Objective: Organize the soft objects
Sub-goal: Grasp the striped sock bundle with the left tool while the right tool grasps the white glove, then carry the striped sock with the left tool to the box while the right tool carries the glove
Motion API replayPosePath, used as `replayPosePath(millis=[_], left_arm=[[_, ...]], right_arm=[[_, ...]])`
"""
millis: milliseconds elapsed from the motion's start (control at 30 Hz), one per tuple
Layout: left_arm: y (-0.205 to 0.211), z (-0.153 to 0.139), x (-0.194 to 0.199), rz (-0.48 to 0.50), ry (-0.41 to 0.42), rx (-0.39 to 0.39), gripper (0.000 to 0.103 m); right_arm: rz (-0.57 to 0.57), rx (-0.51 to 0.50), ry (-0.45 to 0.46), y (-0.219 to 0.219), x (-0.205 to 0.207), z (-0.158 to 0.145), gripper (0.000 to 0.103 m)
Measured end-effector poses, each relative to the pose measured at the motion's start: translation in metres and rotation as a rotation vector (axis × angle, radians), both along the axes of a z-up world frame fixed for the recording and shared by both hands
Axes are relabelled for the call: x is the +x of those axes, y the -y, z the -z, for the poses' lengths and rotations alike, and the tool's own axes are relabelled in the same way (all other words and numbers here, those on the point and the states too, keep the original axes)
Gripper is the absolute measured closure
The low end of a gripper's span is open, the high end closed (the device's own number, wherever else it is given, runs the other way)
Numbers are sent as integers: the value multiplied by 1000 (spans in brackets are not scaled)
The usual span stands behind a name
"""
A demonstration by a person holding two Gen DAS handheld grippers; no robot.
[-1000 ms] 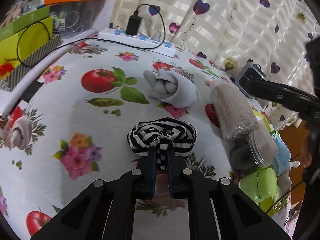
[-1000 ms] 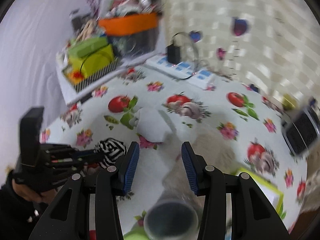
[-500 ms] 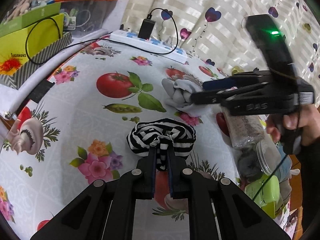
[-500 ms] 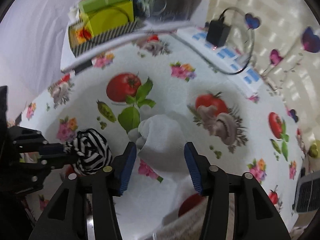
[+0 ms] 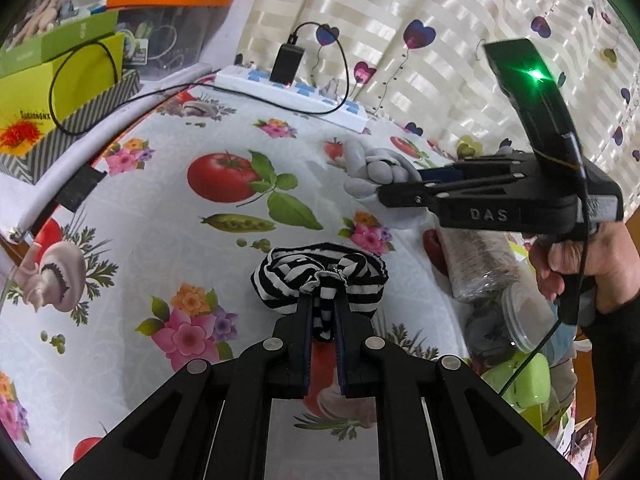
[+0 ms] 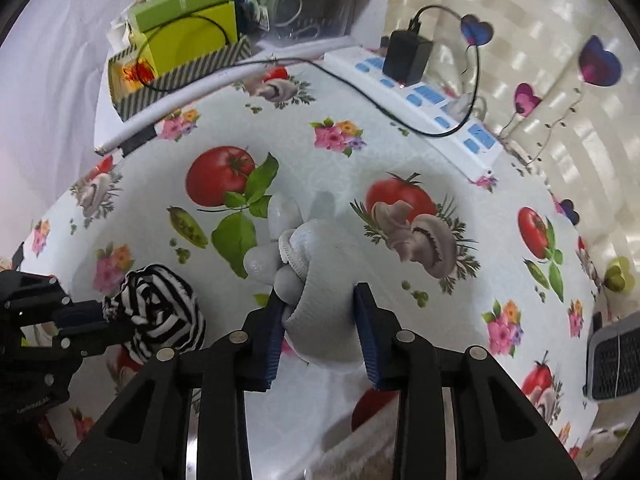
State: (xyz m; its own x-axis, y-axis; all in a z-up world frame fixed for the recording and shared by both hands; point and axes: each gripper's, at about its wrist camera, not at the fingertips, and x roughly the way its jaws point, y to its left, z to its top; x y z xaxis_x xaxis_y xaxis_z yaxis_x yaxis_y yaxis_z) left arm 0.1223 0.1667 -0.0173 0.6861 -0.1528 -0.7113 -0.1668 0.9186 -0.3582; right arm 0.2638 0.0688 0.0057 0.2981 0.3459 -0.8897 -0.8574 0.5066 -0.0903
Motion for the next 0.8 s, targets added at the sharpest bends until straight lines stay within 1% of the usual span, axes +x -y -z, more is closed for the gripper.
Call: replayPosePath(millis=[200, 300, 433, 600, 800], left_arm=[[7, -20, -10, 1, 39, 16, 94], [13, -34, -17, 4, 65, 31, 94], [25, -52, -29, 15, 98, 47, 94], [44, -75, -39, 45, 139, 62, 94], [76, -98, -49, 104, 184, 90, 94]], right_arm=[[18, 116, 13, 27, -25, -34, 69], [32, 185, 26, 46, -42, -54, 69], [52, 254, 47, 72, -64, -75, 69], [109, 348, 75, 114, -88, -94, 69], [229, 443, 104, 179, -105, -106, 69]])
